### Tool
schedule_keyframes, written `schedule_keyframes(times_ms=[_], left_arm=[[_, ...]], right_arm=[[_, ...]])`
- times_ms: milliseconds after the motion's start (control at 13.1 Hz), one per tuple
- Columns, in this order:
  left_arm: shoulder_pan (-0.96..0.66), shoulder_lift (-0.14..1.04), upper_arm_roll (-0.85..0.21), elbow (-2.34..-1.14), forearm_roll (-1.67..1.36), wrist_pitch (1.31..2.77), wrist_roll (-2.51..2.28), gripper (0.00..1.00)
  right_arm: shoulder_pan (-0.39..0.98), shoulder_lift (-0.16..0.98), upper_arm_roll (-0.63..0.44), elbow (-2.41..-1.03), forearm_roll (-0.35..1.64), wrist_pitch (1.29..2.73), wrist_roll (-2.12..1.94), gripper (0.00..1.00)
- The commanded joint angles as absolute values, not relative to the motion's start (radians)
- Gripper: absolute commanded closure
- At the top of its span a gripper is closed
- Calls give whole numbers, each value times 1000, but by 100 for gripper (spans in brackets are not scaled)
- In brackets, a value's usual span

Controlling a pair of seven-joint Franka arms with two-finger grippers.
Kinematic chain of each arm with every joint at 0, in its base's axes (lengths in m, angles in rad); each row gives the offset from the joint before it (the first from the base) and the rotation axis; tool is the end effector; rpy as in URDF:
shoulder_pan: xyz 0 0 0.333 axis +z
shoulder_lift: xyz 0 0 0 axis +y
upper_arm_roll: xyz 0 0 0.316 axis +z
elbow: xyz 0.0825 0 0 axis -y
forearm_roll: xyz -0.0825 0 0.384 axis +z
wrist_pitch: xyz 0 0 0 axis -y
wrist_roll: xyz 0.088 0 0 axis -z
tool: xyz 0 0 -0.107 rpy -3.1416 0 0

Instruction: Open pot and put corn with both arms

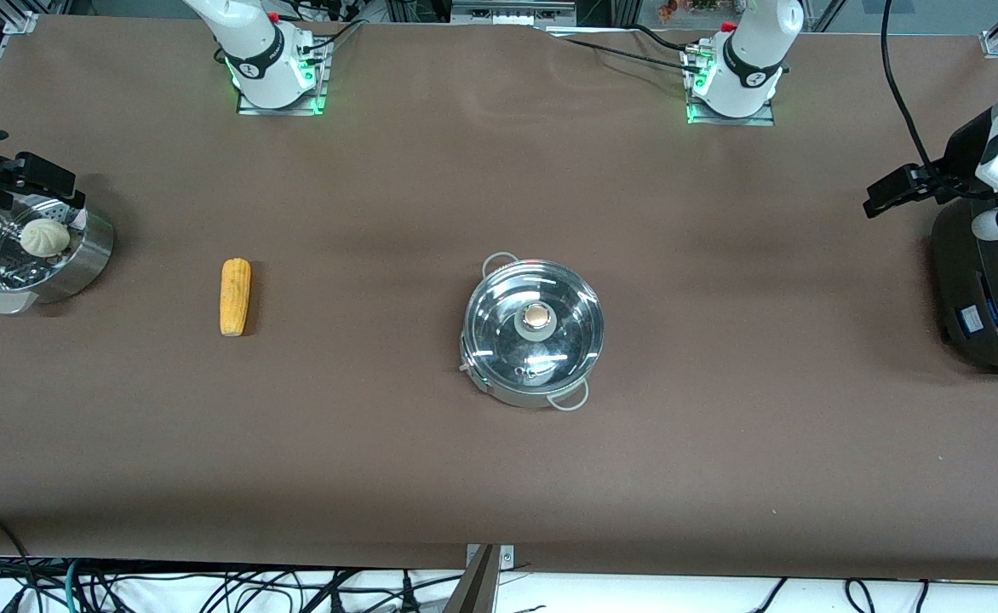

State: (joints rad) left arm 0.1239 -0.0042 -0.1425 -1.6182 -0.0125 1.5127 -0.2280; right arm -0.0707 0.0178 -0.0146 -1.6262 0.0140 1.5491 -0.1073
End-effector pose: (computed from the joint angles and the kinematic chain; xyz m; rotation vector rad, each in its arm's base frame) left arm 0.5450 -0.0117 0.5998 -3.1197 -0.3277 0.1602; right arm 0.5527 -0.0457 0.5868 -3.1152 -0.0337 0.1452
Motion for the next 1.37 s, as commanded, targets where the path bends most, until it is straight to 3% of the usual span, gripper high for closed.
schedule_keyframes(times_ms=[0, 305, 534, 840, 992, 1298], left_arm=[[126, 6, -147, -1598, -31, 1489, -169, 0], [109, 34, -155, -1569, -58, 1483, -189, 0], [13, 145, -186, -1503, -96, 1482, -303, 0], [-168, 417, -184, -1220, -120, 1491, -575, 0], [-262, 533, -184, -1094, -118, 1500, -694, 0], [-418, 649, -173, -1069, -103, 1681, -912, 0]], right_arm=[[-58, 53, -3, -1629, -5, 1540, -92, 0], [-60, 190, -6, -1638, -8, 1555, -91, 0], [-63, 293, -11, -1657, -8, 1615, -39, 0], [-55, 318, -9, -1840, -15, 1848, 43, 0], [-54, 388, -5, -1848, -8, 1909, 49, 0], [-38, 437, -3, -1989, -6, 2176, 73, 0]])
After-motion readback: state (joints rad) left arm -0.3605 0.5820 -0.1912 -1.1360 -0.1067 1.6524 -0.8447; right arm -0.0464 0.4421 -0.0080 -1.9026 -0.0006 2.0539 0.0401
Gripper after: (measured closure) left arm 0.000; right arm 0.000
